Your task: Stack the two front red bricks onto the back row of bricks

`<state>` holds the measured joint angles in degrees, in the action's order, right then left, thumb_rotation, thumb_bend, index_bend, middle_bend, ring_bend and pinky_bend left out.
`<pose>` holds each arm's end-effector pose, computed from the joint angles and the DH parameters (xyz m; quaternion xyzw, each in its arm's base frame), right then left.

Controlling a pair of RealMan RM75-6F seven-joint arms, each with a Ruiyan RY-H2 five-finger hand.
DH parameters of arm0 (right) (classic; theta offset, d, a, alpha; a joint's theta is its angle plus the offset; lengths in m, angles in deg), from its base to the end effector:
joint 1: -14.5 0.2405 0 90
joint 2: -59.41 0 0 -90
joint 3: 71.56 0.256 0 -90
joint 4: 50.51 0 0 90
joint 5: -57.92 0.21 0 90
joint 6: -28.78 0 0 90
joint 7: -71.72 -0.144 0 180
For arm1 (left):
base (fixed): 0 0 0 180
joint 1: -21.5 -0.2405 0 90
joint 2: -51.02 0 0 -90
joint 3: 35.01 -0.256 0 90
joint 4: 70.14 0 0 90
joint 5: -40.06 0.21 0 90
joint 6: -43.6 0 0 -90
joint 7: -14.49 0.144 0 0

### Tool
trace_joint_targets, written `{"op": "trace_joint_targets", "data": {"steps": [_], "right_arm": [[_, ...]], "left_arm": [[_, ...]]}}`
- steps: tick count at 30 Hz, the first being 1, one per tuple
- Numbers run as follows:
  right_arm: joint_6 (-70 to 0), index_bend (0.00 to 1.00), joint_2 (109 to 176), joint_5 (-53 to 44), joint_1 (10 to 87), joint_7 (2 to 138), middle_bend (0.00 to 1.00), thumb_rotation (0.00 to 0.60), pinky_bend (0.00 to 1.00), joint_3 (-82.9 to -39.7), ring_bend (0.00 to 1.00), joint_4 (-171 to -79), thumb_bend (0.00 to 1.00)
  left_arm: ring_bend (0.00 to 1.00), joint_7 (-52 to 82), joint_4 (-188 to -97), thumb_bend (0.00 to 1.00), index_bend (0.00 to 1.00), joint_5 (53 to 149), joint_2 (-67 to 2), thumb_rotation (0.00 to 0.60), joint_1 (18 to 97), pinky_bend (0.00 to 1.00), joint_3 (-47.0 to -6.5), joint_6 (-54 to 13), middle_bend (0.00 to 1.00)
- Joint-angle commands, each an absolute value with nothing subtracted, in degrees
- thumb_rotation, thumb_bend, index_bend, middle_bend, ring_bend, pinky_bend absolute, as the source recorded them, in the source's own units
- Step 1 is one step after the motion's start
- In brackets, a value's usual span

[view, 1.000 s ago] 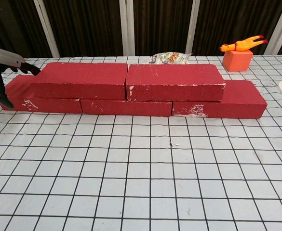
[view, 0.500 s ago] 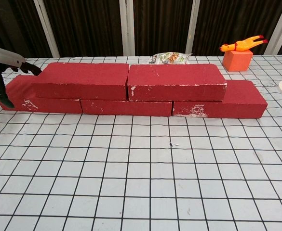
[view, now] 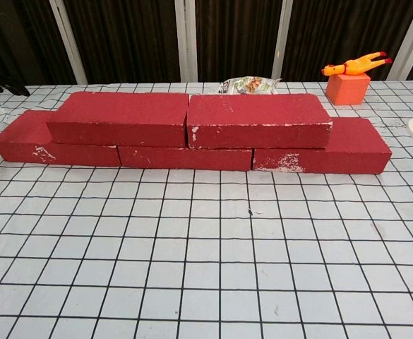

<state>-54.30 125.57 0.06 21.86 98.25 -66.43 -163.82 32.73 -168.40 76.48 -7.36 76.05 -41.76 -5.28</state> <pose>-0.2868 -0.1801 0.1281 0.5201 -0.5023 0.2525 0.6430 -0.2226 0.3593 0.1250 -0.7106 -0.4438 -0.1826 0.5146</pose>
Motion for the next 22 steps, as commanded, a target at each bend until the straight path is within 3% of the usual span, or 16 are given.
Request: {"op": "trace_joint_targets", "data": {"steps": [1,9,22], "right_arm": [[-54.3,0.05,125.9,-2.3,21.8,97.8,0.00,0.600,0.00,-67.1,0.00,-163.4,0.18],[-57.2,0.05,127.0,-8.8,20.6,96.5,0.00,0.600,0.00,-68.2,0.00,-161.6,0.18],[-59.3,0.05,127.3,-14.1,19.4,95.2,0.00,0.600,0.00,-68.5,0.00,-159.6,0.18]], "left_arm": [[0.00,26.0,-174.2,0.00,0.05,93.1,-6.9,0.600,62.9,0.02,-43.4,-21.0,0.00],[0.00,23.8,-171.9,0.00,0.05,108.1,-13.3,0.600,48.8,0.02,-45.6,-38.3,0.00],[0.00,26.5,-169.0,0.00,0.05,116.0,-16.8,0.600,40.1,0.02,-44.8,-44.4,0.00]]}}
